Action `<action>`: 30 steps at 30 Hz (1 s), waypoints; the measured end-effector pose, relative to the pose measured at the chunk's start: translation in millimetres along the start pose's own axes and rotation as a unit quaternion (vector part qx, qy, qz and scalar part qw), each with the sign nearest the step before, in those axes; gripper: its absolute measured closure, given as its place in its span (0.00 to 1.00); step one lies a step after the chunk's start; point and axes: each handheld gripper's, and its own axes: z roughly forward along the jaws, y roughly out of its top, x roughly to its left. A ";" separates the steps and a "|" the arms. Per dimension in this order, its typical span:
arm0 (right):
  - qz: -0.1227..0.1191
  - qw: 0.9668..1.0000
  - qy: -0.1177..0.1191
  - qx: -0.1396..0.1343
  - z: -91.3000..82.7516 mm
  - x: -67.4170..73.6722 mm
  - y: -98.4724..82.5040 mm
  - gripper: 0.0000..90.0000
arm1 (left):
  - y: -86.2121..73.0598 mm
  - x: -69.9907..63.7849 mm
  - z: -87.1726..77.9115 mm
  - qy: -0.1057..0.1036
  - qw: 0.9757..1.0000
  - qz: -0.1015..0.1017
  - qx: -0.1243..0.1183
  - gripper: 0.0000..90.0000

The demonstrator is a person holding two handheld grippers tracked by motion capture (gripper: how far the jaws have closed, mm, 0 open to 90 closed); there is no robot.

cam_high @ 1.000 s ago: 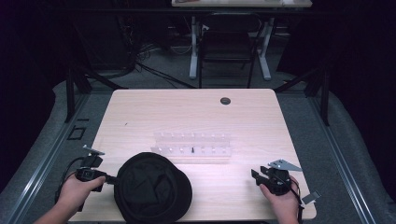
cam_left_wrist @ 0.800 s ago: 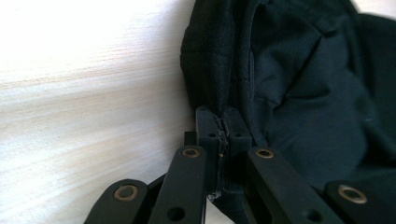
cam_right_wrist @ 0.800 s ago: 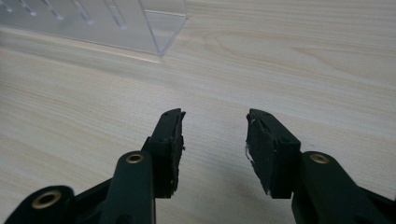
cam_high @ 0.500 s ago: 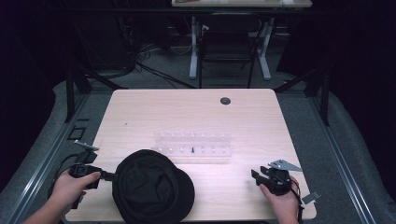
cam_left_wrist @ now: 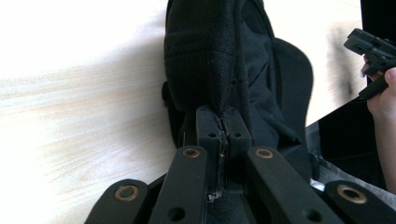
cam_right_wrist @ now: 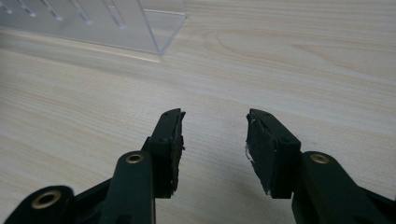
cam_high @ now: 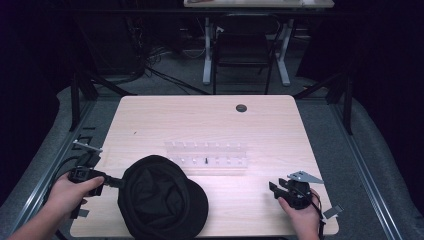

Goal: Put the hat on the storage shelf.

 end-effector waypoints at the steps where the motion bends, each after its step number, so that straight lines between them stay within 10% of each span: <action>1: 0.000 1.000 0.000 0.000 0.0 0.0 0.0 0.61 | 2.2 -5.0 -4.4 0.000 1.000 0.001 -0.001 0.99; 8: 0.001 1.000 -0.001 0.000 -0.5 -0.4 0.1 0.61 | 6.6 -18.6 -15.4 -0.003 1.000 0.007 -0.001 0.99; 30: 0.002 1.000 0.000 0.000 -0.5 -0.6 0.2 0.61 | 16.3 -57.1 -38.7 -0.111 0.994 -0.001 -0.022 0.99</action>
